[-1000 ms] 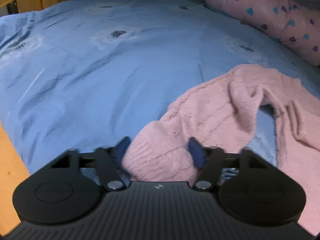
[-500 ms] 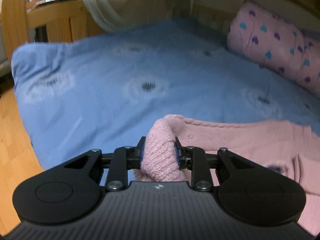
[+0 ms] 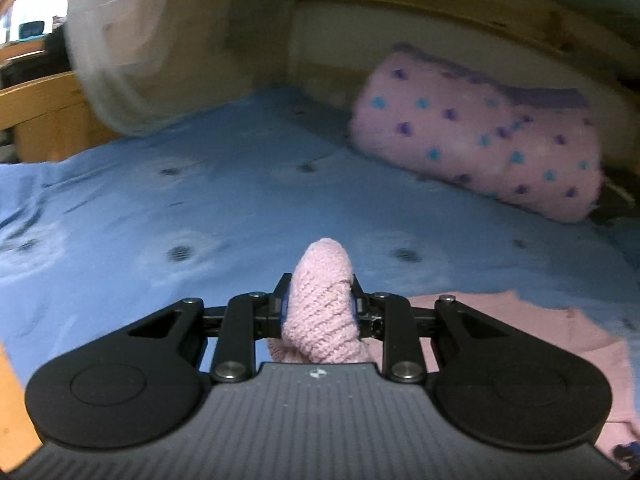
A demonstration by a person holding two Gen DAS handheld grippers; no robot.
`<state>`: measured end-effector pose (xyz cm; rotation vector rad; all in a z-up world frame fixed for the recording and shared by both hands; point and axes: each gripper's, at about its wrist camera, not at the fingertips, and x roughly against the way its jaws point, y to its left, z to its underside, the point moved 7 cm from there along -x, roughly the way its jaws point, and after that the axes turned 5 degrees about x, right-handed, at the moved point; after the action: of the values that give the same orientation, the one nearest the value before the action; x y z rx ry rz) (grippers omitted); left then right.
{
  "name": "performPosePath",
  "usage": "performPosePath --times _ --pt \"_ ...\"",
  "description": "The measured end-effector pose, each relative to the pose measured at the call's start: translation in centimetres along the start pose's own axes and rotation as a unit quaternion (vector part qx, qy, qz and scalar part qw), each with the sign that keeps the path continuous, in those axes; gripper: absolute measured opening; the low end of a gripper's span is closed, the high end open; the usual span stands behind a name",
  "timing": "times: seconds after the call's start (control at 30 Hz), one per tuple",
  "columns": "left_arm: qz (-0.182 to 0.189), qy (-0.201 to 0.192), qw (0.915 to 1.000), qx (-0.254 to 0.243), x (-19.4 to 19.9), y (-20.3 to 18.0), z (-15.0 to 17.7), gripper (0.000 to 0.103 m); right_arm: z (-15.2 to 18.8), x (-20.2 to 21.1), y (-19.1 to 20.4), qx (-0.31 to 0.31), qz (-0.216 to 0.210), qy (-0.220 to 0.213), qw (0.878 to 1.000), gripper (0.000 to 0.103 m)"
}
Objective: Fold small clothes
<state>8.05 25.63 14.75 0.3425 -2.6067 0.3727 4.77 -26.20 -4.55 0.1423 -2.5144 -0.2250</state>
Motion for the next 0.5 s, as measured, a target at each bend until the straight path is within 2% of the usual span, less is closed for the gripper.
performPosePath --times 0.17,0.5 --pt "0.058 0.01 0.9983 -0.004 -0.3 -6.5 -0.1 0.03 -0.1 0.2 0.0 0.002 0.001 -0.002 1.0 0.068" --pt "0.133 0.024 0.9897 -0.046 -1.4 -19.2 2.2 0.03 -0.5 0.9 0.2 -0.007 0.001 -0.01 1.0 0.068"
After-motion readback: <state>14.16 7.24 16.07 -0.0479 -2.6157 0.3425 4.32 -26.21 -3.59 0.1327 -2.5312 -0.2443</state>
